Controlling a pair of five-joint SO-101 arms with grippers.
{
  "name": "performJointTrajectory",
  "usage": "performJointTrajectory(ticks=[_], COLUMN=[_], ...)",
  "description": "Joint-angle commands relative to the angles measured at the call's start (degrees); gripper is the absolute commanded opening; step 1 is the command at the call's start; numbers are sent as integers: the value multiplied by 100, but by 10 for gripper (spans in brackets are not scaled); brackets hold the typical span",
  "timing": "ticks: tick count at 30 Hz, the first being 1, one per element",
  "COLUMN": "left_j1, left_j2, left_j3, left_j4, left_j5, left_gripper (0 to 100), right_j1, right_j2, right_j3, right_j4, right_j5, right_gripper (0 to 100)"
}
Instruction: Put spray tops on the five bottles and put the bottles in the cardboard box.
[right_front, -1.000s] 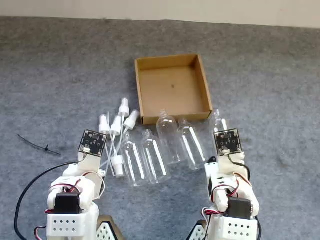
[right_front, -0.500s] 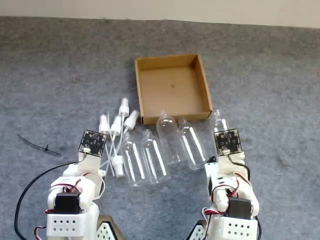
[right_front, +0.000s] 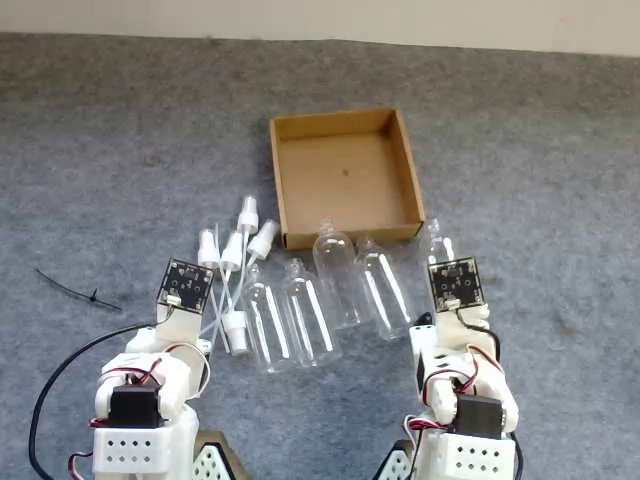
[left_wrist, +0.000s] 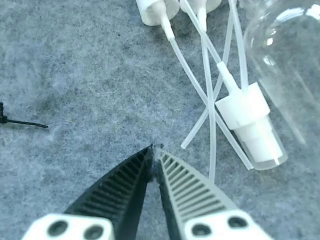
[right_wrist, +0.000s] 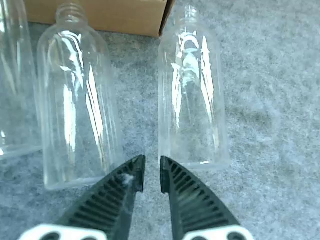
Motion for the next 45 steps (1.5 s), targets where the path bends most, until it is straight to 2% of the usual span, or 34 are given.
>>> performJointTrajectory(ticks=[1,22,28,32,36,39,45], left_j1=[75,92,92,48,48,48,48], left_j2=[-84,-84,-84,-84,-84,-84,-84], left_j3=[110,110,110,110,110,110,110], left_j4=[35,35,35,35,35,35,35], left_j5=[-44,-35,-35,-44,-44,-44,-44], left_gripper=[19,21,19,18,18,18,18], right_j1=[57,-4,-453,-31,224,242,180], right_j2=[-40,-57,-57,-40,198,971,4470], right_j3=[655,690,673,611,-488,-1613,-4136], right_j4=[-127,-171,-145,-127,224,497,664], right_j5=[53,53,70,633,545,545,545], right_gripper=[31,31,31,31,31,32,33])
